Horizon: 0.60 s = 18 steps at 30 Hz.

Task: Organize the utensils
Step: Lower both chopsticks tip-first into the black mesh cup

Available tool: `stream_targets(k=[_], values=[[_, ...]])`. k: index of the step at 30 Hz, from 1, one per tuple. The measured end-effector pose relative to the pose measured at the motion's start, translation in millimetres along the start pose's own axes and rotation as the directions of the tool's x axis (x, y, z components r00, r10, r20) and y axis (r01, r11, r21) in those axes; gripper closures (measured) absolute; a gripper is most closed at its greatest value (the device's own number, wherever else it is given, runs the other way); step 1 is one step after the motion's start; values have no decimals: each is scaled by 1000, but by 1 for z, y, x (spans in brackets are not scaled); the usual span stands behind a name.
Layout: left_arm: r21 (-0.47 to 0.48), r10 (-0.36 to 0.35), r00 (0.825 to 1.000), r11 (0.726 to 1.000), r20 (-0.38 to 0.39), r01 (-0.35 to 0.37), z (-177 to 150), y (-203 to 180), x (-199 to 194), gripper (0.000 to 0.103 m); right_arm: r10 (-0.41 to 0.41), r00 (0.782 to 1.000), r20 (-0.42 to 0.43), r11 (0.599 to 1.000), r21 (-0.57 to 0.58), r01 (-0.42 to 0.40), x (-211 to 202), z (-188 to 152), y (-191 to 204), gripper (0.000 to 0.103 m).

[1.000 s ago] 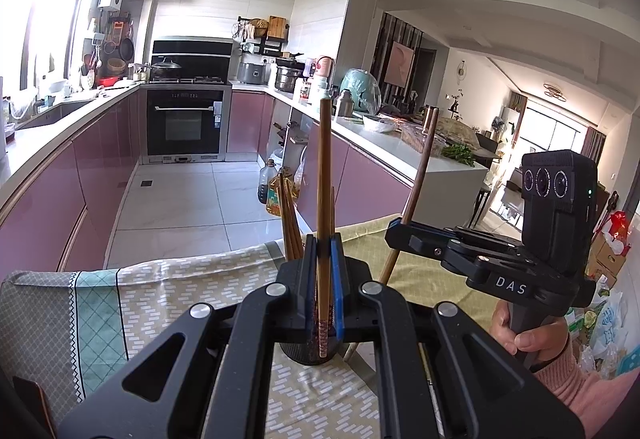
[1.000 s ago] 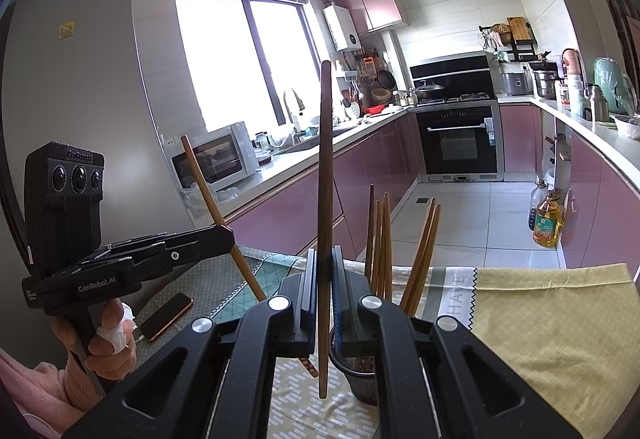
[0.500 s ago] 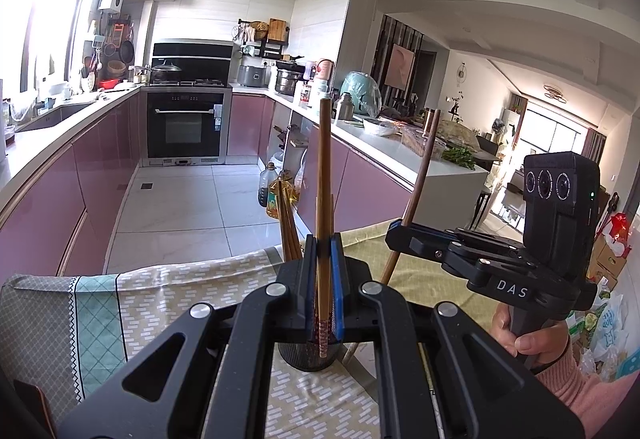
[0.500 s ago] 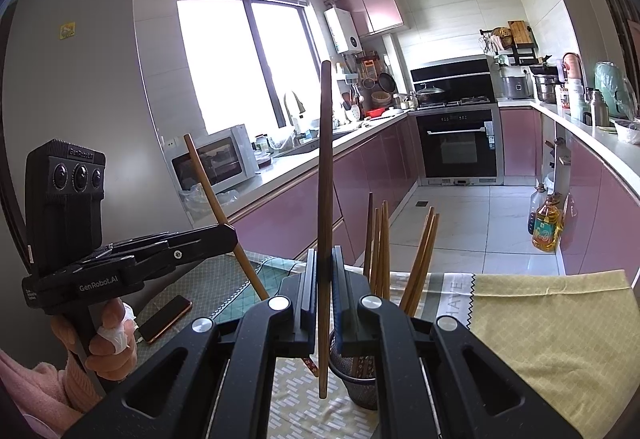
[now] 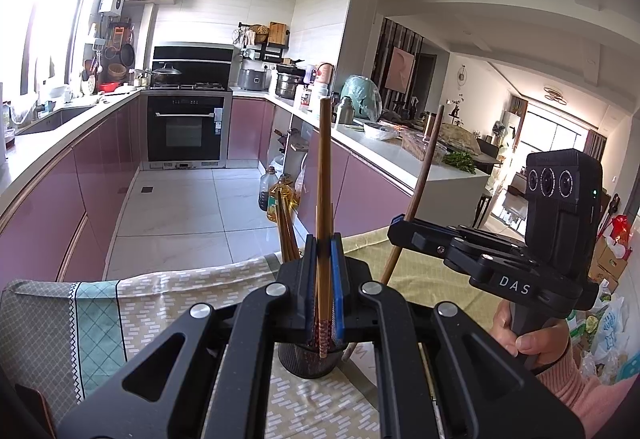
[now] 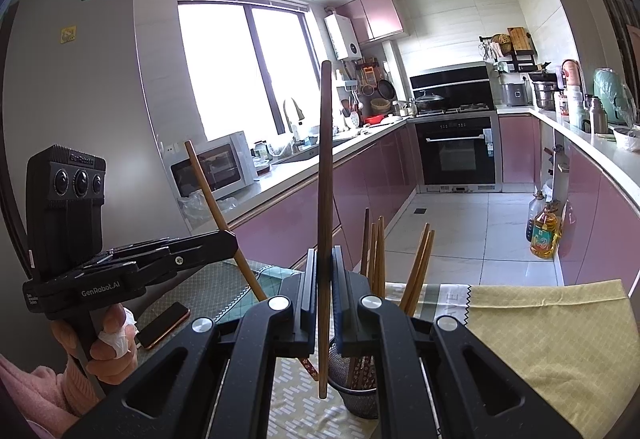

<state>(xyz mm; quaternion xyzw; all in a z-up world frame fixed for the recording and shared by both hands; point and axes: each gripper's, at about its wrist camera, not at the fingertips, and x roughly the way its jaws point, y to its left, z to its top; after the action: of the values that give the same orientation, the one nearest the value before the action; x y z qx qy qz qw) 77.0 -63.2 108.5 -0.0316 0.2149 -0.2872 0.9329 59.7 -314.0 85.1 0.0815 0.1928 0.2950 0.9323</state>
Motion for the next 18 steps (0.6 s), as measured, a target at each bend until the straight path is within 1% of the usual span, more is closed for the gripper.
stream_targets(k=[7,18], values=[[-5,3,1000,1000,8,-3,7,-2,4,96,-5,1000,2,1000,-5,5,2,1,-1,97],[-12,10,1000,1000,-1,-10,7,-3,12,96,-22,1000,-2,1000,6,22,6,-1,-2,97]])
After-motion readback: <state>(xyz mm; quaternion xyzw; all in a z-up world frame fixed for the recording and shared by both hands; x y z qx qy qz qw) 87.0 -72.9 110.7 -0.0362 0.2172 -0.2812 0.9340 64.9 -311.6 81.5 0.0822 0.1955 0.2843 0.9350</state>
